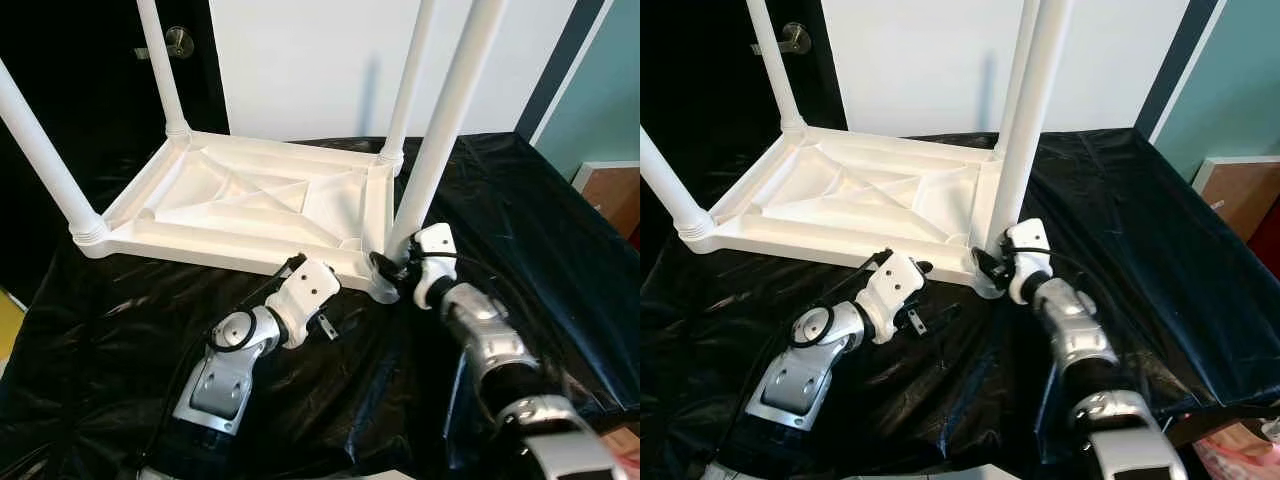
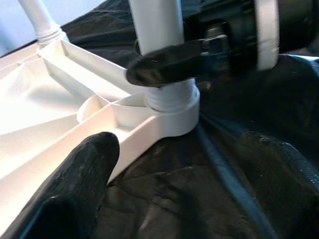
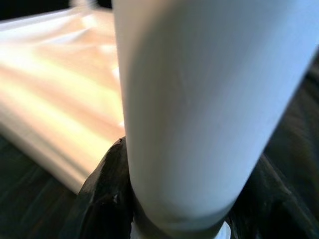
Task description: Building children table
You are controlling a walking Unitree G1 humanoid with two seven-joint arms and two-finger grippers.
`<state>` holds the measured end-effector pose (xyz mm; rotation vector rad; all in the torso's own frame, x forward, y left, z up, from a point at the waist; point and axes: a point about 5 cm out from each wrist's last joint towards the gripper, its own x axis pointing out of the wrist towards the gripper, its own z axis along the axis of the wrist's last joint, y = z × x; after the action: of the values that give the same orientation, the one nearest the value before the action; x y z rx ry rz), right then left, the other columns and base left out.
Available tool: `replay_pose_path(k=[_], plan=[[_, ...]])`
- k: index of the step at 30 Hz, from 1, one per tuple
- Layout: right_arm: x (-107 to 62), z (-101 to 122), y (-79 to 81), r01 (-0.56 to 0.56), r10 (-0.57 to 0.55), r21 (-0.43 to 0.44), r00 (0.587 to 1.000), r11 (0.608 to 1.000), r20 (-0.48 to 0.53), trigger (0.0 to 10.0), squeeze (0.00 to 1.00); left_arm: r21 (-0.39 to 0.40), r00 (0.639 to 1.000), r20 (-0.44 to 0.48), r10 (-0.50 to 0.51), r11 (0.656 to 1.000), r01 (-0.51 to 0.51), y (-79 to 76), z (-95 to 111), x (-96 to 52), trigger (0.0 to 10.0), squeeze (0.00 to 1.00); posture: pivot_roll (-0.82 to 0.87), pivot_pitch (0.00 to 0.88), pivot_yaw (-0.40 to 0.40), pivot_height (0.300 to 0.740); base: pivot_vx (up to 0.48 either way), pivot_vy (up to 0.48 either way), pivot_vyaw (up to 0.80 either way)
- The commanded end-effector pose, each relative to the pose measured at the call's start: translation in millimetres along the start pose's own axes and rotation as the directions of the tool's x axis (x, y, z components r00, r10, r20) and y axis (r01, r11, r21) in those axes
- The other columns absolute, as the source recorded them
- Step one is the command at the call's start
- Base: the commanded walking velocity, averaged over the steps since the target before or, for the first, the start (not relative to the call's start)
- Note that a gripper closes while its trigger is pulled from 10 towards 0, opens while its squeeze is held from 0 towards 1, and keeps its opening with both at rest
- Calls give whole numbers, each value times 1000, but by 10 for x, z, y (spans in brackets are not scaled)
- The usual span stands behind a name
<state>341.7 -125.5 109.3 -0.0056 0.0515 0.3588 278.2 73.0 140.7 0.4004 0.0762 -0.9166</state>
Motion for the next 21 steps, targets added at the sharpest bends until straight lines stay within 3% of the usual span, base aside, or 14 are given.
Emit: replay_pose_path(k=[1,2,4,6,21], plan=[[-35,-177,70,90,-87,28,993,996,-85,10000,0,-2,998,3,67,998,-67,1,22,2,10000,0,41,0,-63,740,0,0,0],[-35,-177,70,90,-87,28,993,996,-85,10000,0,-2,998,3,67,998,-67,1,22,2,10000,0,41,0,-63,740,0,0,0],[-23,-191,235,221,-217,51,973,974,-78,10000,0,-4,998,-1,63,998,-63,-3,9,10,10000,0,32,0,-59,740,0,0,0],[-17,-201,328,252,-245,72,966,965,-86,10000,0,-5,998,-2,62,998,-62,-5,9,18,10000,0,34,0,-61,740,0,0,0],[-64,-100,439,254,-251,52,966,966,-56,10000,0,-6,997,0,73,997,-73,52,29,24,10000,0,22,4,-47,740,0,0,0]])
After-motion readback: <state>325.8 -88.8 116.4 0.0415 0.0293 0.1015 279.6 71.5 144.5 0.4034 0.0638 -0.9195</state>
